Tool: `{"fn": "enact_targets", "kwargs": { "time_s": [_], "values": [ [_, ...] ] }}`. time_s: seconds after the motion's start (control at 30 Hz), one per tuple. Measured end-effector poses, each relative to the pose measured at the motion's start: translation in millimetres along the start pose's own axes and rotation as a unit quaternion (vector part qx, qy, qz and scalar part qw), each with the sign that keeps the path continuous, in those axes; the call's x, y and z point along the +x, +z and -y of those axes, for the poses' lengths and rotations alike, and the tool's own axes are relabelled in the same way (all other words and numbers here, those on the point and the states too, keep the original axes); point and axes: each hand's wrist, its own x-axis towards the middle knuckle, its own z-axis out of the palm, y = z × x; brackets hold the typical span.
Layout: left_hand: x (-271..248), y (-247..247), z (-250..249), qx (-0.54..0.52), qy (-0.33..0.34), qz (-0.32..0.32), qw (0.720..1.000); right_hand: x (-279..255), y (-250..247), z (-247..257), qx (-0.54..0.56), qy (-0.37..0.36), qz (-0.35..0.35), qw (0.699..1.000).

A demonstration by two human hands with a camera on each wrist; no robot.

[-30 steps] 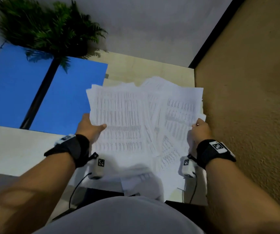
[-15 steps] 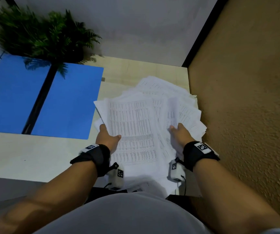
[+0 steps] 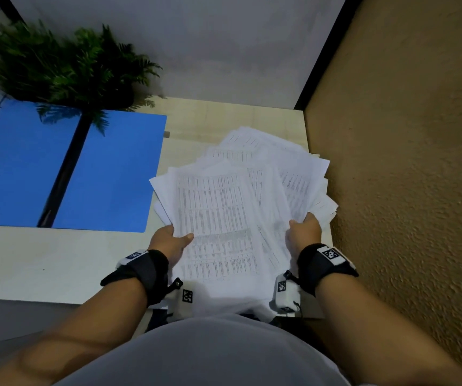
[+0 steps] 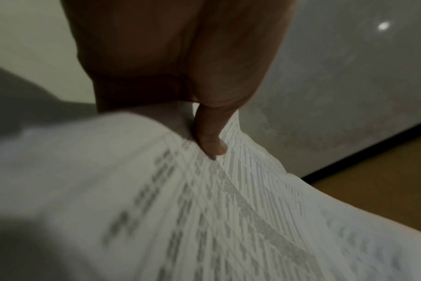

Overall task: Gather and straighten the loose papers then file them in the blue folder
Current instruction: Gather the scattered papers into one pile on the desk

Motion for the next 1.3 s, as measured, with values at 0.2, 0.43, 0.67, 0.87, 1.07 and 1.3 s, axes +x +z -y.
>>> {"fn": "enact_targets", "kwargs": {
  "time_s": [0.2, 0.43, 0.67, 0.87, 1.07, 1.3],
  "values": [
    [2, 15, 2, 0.022, 0.034, -0.035, 0.999, -4, 21, -7, -0.003, 0.101, 0.145, 0.984],
    [-2, 30, -7, -0.005, 0.002, -0.066, 0.998, -21, 17, 7, 0.016, 0.110, 0.149, 0.983],
    [-1, 28, -6, -0.037, 0.065, -0.103, 0.992, -26, 22, 5, 0.090, 0.066, 0.094, 0.989],
    [-1, 32, -7, -0.107, 0.025, 0.022, 0.994, -27, 14, 8, 0.129, 0.132, 0.181, 0.966],
    [12, 15, -8, -0.026, 0.002, -0.026, 0.999, -13, -3, 16, 0.025, 0.027, 0.072, 0.997],
    [17, 6, -9, -0.052, 0.011, 0.013, 0.998, 1, -28, 40, -0.297, 0.052, 0.167, 0.939]
  ]
}}
